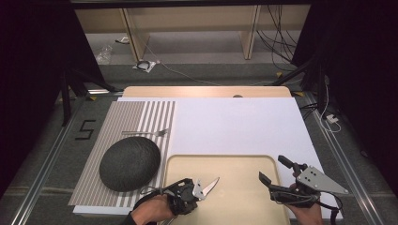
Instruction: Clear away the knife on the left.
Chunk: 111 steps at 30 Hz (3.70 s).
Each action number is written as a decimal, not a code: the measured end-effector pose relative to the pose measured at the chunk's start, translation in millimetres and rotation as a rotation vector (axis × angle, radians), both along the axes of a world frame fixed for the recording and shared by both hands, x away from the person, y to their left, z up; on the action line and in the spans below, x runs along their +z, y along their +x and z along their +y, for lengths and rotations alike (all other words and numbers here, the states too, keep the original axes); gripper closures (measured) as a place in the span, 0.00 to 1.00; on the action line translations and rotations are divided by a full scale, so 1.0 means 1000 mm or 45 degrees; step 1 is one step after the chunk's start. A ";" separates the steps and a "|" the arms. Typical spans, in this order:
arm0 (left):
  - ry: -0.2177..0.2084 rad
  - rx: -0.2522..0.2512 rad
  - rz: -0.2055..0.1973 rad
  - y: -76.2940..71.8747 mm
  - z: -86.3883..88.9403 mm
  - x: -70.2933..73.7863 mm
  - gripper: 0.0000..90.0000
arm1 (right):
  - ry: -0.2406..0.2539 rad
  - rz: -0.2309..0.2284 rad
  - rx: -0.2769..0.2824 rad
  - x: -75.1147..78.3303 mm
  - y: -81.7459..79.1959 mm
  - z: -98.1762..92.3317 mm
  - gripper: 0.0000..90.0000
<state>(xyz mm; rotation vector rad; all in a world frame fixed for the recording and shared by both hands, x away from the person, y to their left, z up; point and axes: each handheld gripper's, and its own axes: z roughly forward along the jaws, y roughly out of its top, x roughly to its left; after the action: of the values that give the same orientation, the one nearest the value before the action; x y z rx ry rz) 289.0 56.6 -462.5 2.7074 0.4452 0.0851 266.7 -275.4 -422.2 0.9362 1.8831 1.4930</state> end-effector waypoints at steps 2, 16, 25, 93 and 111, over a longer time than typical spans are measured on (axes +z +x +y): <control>0.001 0.008 -0.009 0.001 0.001 0.000 0.99 | 0.000 -0.001 0.000 0.000 0.000 0.000 0.18; 0.014 0.097 -0.022 0.013 0.018 0.000 0.99 | -0.004 -0.004 -0.001 0.000 0.000 0.000 0.18; 0.027 0.143 -0.025 0.018 0.030 0.000 0.99 | 0.000 -0.002 -0.002 0.000 0.000 0.000 0.18; -0.242 0.444 -0.185 0.051 0.081 0.032 0.22 | 0.014 0.015 0.004 -0.002 0.002 -0.004 0.18; -0.272 0.606 -0.334 0.074 0.115 0.041 0.21 | 0.015 0.017 0.003 -0.002 0.002 -0.003 0.18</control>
<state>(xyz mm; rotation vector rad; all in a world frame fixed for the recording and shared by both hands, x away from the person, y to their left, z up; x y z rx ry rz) 363.0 171.4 -421.5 2.2892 0.9453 0.4868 268.6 -278.4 -424.6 0.9516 1.8874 1.5048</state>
